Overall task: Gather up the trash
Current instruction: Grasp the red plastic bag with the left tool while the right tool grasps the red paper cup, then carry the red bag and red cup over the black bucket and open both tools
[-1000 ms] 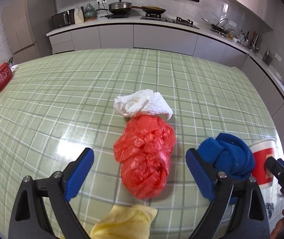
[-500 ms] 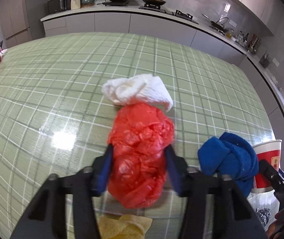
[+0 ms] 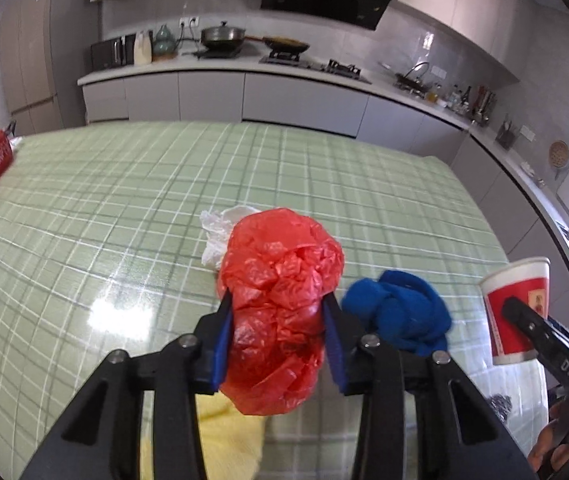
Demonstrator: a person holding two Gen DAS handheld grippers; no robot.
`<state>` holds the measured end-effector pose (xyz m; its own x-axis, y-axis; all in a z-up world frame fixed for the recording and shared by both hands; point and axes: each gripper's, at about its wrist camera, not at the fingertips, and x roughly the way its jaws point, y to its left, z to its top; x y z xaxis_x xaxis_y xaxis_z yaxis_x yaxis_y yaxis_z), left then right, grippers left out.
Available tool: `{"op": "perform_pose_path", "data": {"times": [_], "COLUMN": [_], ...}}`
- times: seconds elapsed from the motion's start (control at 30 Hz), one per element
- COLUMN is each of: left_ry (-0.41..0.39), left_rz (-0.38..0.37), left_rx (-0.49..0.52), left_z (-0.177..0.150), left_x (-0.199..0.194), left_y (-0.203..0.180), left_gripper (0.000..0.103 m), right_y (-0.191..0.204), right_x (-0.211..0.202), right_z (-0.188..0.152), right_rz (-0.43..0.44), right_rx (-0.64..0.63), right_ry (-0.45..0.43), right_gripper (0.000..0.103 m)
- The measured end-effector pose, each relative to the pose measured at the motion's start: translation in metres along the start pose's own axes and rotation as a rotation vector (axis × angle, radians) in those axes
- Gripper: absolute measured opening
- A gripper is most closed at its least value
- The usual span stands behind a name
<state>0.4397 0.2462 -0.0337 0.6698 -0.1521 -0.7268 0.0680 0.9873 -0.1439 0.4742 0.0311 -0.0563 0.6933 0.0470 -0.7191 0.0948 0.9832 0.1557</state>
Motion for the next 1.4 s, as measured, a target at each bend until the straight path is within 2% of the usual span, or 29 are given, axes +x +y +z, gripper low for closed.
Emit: {"op": "perform_pose_path", "data": {"times": [0.2, 0.43, 0.7, 0.9, 1.17, 1.4], "left_ry": [-0.036, -0.106, -0.151, -0.147, -0.138, -0.084], "left_rz": [-0.006, -0.008, -0.016, -0.038, -0.139, -0.226], "left_rx": [0.052, 0.103, 0.106, 0.104, 0.189, 0.226], "left_z": [-0.02, -0.036, -0.056, -0.075, -0.094, -0.116], "left_x": [-0.018, -0.047, -0.066, -0.073, -0.079, -0.077], "left_y": [-0.029, -0.068, -0.113, -0.148, -0.192, -0.224], "left_gripper": [0.041, 0.041, 0.041, 0.041, 0.041, 0.041], "right_y": [0.003, -0.013, -0.065, -0.105, -0.144, -0.184], "right_x": [-0.032, -0.073, -0.11, -0.128, -0.161, -0.177], "right_z": [-0.01, -0.02, -0.031, -0.043, -0.061, -0.086], "right_rz": [-0.01, -0.016, -0.005, -0.011, -0.088, -0.184], "right_rx": [-0.043, -0.064, -0.071, -0.072, -0.004, 0.077], "right_ry": [-0.055, -0.11, -0.13, -0.121, -0.146, -0.094], "right_gripper": [0.057, 0.057, 0.058, 0.058, 0.058, 0.057]}}
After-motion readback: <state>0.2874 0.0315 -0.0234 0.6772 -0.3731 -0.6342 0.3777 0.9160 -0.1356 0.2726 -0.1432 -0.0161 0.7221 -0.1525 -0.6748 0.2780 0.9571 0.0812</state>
